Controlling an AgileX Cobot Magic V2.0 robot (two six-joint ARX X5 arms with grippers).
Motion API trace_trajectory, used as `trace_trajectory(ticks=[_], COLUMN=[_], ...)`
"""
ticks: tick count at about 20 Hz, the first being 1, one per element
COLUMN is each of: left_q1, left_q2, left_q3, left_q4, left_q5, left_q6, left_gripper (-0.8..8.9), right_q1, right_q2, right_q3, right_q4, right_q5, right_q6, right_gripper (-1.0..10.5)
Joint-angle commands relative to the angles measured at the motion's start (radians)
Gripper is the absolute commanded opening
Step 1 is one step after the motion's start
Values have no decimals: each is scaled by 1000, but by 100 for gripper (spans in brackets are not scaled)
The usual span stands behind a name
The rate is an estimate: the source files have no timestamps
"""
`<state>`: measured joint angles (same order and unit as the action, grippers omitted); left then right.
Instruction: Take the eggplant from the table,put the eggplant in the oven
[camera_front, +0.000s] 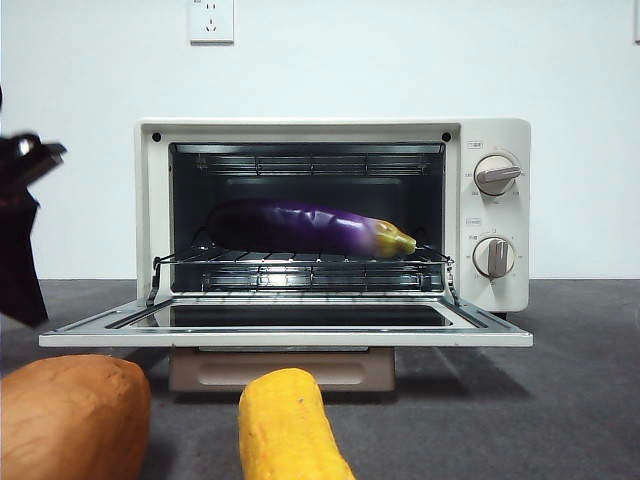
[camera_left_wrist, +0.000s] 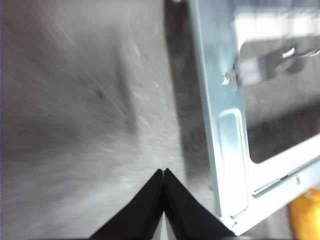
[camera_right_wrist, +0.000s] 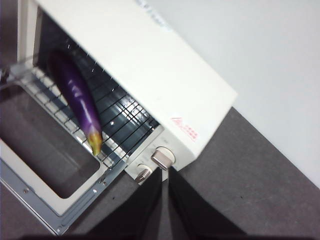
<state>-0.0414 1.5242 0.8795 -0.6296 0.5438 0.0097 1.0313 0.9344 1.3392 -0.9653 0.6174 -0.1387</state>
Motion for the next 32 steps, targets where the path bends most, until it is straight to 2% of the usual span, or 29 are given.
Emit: trace_trajectory(ticks=[1,9,17,24,32], left_q1=[-2,-6,-6,2,22], left_q2=[66,201,292,294,294], left_q3=[5,5,5,5,6], left_q4=[2,2,-1,-8,-22], left_q5=[85,126,349,396,540], left_q6=[29,71,127,134,134], left_gripper=[6,6,6,6,6], right_q1=[11,11,11,11,11], right_q2=[-19,-85,-115,-114,-113], right_q3=[21,21,21,21,21], right_q4=[-2,-8,-8,-8,-8], right_q5=[0,4,4,4,4], right_q6=[42,54,79,80,84], right_gripper=[4,3,3,3,3])
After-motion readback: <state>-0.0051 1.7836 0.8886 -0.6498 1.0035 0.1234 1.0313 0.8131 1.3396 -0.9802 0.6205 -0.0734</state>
